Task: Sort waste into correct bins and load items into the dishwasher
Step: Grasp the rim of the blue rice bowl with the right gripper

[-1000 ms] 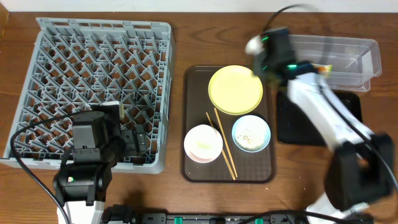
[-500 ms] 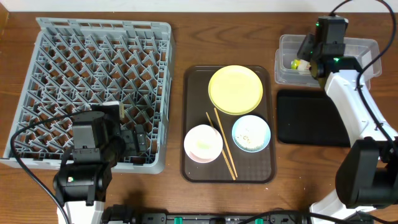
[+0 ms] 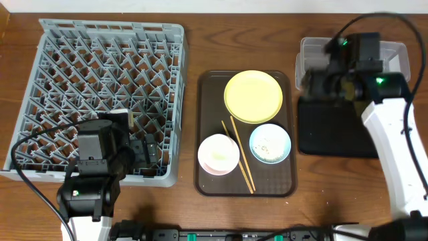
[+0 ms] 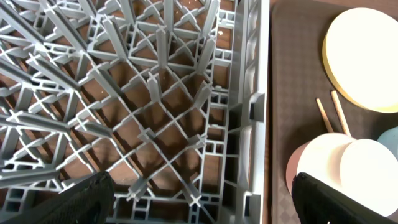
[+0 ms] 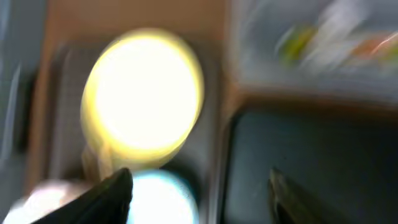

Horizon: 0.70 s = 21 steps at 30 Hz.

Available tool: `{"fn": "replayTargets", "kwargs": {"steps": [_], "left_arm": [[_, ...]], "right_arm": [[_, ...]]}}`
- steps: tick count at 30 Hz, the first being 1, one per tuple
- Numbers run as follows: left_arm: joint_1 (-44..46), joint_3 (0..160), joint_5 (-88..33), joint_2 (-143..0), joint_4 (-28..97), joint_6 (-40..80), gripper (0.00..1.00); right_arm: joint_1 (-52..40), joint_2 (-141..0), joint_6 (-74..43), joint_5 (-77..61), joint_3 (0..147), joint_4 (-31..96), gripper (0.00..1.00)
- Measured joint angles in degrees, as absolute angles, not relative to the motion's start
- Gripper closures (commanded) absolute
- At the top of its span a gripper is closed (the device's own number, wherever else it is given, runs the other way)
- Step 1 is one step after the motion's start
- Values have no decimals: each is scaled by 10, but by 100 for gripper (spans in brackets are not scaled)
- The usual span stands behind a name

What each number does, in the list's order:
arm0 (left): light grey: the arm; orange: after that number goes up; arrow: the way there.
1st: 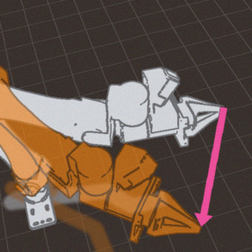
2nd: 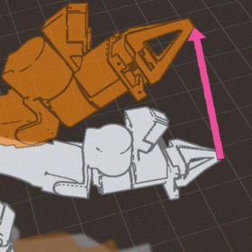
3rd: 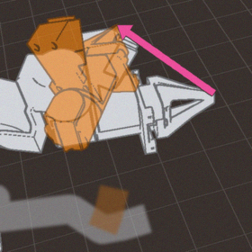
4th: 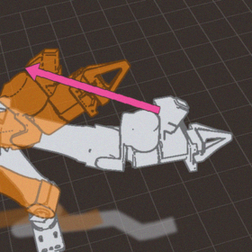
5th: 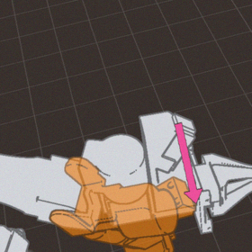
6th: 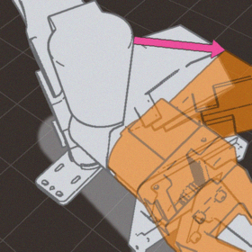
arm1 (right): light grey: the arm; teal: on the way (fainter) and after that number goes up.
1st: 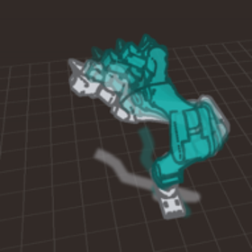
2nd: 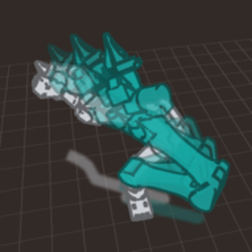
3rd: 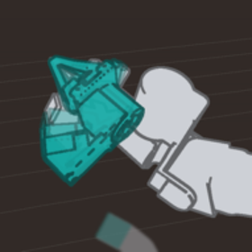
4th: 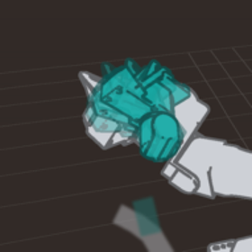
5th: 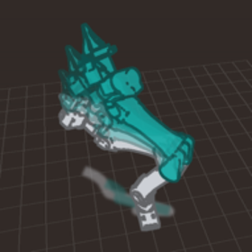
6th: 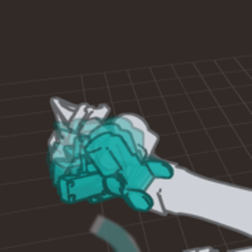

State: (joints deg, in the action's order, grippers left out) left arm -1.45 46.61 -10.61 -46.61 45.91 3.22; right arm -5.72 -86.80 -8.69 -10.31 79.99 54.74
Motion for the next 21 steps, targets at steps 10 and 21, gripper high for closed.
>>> {"fn": "replayTargets", "kwargs": {"steps": [10, 21], "left_arm": [[-15, 466, -106, -466, 460, 32, 8], [-15, 466, -106, -466, 465, 32, 7]], "right_arm": [[-216, -871, -74, -144, 733, 596, 40], [-320, -873, -179, -88, 564, 388, 56]]}}
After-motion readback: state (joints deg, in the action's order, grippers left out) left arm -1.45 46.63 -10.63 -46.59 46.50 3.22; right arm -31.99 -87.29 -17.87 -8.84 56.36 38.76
